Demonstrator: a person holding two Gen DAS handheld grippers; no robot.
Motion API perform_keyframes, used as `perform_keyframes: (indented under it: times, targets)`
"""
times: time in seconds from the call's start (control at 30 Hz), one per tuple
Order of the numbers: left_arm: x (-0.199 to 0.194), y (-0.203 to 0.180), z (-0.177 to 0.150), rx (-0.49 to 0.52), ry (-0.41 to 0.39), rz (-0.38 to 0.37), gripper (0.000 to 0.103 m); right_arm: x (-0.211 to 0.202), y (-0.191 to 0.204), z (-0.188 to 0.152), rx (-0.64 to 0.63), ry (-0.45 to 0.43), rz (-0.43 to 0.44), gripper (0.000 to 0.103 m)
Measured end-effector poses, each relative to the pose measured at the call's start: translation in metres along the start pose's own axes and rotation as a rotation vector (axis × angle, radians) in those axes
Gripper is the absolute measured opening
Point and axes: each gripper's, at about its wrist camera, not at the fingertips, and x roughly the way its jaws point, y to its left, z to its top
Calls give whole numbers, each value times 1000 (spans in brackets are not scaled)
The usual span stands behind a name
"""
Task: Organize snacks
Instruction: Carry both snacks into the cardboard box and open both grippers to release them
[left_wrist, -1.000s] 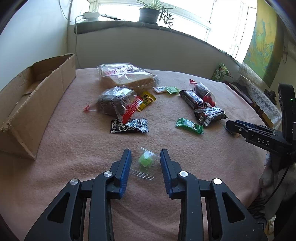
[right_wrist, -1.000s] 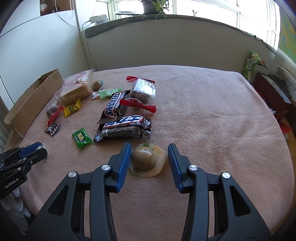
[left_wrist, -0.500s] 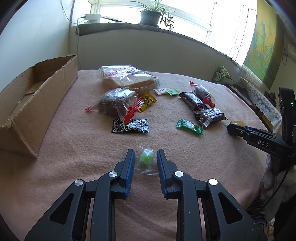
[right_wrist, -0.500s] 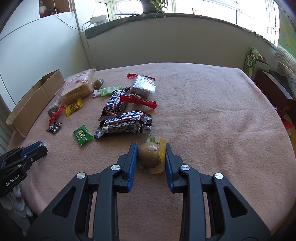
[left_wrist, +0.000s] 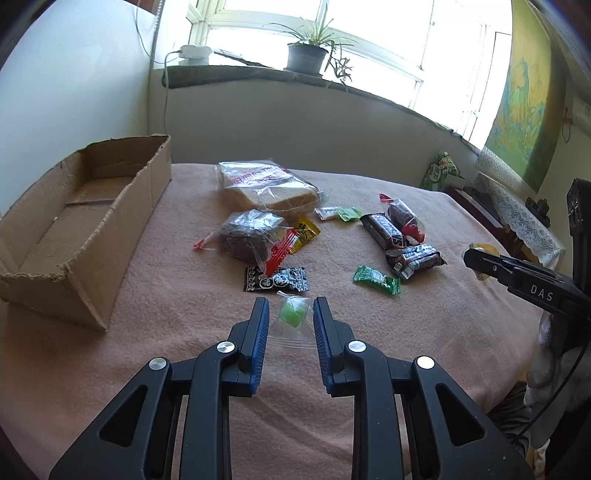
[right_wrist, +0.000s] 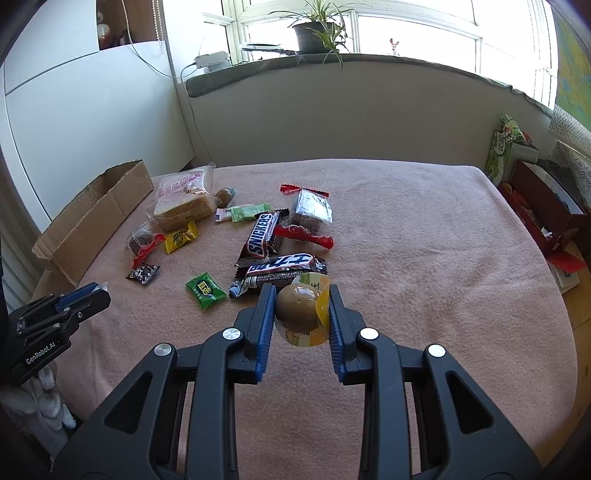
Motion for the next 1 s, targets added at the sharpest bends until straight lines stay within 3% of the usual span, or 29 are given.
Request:
perform_keyframes:
  times: [0.43,0.8,1.0]
  targets:
    - [-32,58,24,-56,-95,100,23,9,74,40,-95,-32,135,28]
    - [-50,117,37,-126,-158,223,23,31,172,73,-225,-42,286,28]
    - [-46,142,39,-157,-156,248,23,48,222,81,-279,-31,338,28]
